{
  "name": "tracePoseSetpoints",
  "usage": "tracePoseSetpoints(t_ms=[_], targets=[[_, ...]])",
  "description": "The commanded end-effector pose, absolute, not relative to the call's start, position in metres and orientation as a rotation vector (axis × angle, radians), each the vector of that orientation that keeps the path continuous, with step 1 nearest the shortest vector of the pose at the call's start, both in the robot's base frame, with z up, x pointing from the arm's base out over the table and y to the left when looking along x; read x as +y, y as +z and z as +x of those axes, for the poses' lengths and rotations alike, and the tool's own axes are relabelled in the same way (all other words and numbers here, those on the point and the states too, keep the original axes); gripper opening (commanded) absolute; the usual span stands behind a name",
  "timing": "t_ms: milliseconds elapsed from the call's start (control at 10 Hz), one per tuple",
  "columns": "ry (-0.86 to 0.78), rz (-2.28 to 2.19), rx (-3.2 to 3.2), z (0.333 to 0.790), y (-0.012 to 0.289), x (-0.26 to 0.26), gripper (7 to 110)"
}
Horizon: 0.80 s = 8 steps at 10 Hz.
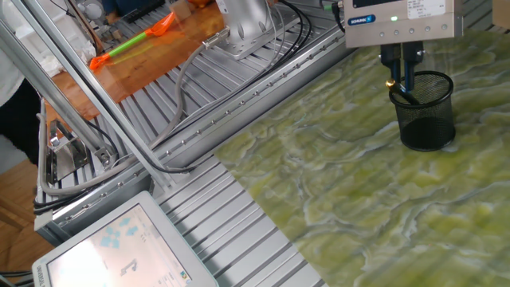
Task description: Put the pen into the pen holder
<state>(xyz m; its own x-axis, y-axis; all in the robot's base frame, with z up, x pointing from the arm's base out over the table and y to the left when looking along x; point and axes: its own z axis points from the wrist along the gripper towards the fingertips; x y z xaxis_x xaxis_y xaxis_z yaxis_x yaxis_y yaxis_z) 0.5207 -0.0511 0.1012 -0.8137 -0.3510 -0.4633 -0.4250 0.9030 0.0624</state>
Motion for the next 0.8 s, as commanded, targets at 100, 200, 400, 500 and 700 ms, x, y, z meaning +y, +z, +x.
tracePoseSetpoints(t_ms=[100,200,400,500,700], targets=[[0.230,-0.560,2.614,0.518,0.099,-0.055,7],[0.238,-0.565,2.610,0.516,0.098,-0.055,7],[0.245,-0.572,2.604,0.514,0.097,-0.056,7],[0.242,-0.574,2.604,0.514,0.097,-0.056,7],[0.242,-0.582,2.610,0.510,0.095,-0.059,7]])
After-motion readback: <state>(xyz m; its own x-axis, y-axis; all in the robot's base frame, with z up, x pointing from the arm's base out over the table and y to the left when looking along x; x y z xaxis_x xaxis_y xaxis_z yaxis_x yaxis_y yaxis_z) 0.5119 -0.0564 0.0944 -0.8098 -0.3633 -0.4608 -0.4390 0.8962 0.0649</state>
